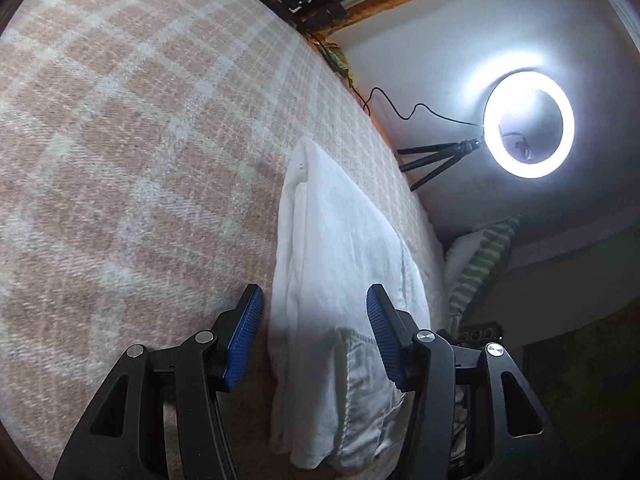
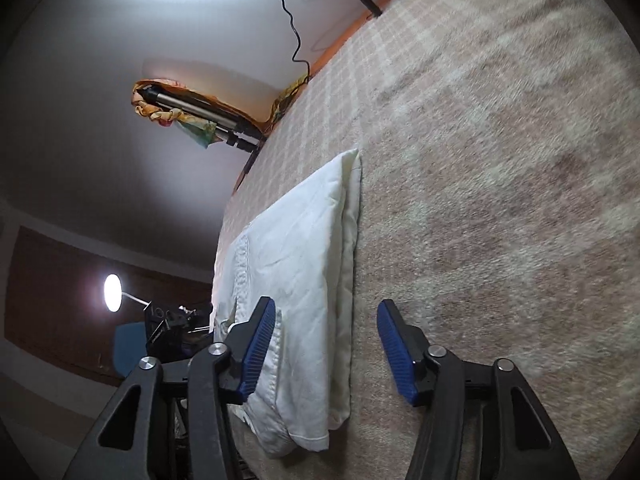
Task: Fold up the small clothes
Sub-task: 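Grasp the bundle edge with both tools and lift it, folding it over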
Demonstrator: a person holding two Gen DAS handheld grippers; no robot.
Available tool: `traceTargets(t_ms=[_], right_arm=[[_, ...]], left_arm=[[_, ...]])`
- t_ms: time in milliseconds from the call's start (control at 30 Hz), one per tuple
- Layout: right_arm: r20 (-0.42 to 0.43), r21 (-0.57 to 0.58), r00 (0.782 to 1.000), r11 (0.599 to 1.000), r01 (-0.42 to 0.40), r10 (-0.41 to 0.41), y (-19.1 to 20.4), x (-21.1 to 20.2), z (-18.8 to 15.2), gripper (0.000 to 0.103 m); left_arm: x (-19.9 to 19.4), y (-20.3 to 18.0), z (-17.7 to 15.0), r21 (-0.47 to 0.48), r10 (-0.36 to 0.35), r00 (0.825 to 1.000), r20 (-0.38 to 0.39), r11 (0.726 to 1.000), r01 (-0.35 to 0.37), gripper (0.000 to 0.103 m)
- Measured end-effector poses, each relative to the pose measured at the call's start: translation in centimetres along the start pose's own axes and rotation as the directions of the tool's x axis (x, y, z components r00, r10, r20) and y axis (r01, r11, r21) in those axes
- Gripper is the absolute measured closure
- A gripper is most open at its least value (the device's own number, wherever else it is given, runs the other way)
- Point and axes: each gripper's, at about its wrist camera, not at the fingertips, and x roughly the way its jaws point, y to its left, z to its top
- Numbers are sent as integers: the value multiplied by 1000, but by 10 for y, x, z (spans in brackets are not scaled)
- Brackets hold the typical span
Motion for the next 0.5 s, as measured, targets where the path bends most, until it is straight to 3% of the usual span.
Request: traceTargets(t_ms=[100,267,500], right_arm=[[-20,-29,1000,1000,0,0,6,13,1,58],[-35,-29,999,999,-21,20,13,31,4,68],[-10,-140,995,985,97,-99,39,31,1,89]], left_arm=[[8,-8,1,35,-4,1000,-22,999,5,53],[19,-15,0,61,11,999,-37,998,-8,70],[24,-42,-5,162,68,998,-8,985,-66,84]])
